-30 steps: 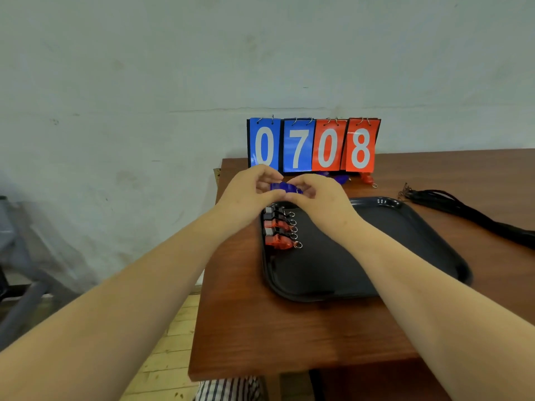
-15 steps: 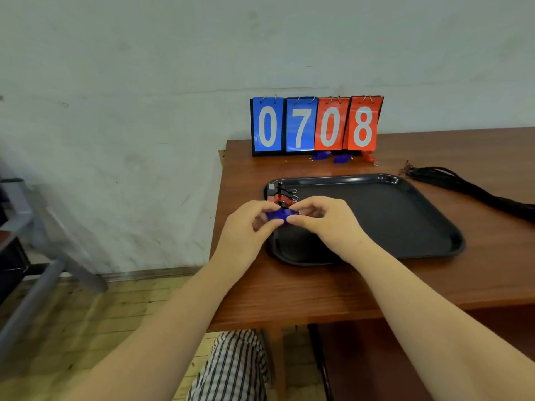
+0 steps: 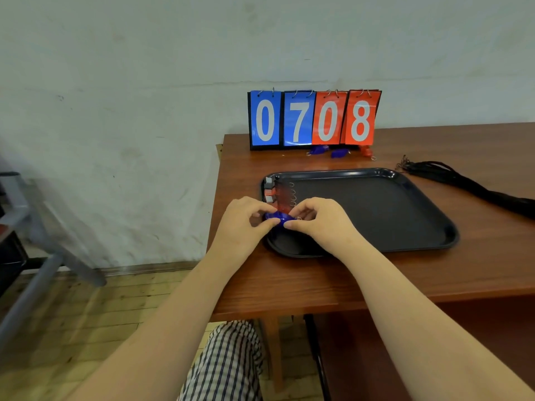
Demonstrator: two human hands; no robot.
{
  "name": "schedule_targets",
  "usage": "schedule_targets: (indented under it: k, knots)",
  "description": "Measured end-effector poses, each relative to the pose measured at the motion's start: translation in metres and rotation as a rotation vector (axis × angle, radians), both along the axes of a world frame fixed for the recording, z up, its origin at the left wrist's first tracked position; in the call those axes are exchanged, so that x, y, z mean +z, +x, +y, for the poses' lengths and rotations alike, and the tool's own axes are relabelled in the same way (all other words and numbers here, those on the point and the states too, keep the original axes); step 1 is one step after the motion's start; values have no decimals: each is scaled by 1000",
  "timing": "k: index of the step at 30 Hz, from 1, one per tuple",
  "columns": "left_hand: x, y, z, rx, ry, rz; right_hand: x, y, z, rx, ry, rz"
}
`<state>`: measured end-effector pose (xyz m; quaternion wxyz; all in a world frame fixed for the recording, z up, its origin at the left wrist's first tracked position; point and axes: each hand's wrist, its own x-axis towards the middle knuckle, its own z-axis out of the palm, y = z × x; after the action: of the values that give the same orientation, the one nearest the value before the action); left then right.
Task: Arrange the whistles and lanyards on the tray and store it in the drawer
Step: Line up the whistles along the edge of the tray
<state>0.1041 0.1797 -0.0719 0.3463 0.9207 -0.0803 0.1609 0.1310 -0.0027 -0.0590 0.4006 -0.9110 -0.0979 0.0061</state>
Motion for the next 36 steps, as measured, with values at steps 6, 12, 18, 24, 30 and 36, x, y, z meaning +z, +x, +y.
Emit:
schedule_targets:
  k: [6, 12, 18, 24, 30, 36]
  knots:
    - [-2, 0, 1, 34, -73, 26, -4, 7, 1, -25, -66, -8]
    - [-4, 4, 1, 47, -93, 35, -5, 13, 2, -26, -127, -25]
    - [-4, 7, 2, 64, -93, 18, -4, 13, 2, -40, -131, -49]
    - [-3, 9, 2, 76, -104, 25, -1, 16, 4, -41, -146, -42]
    - [-4, 11, 2, 77, -123, 37, -2, 17, 4, -62, -124, -29]
    - [-4, 18, 2, 182, -271, 0, -3, 14, 2, -80, -47, -59]
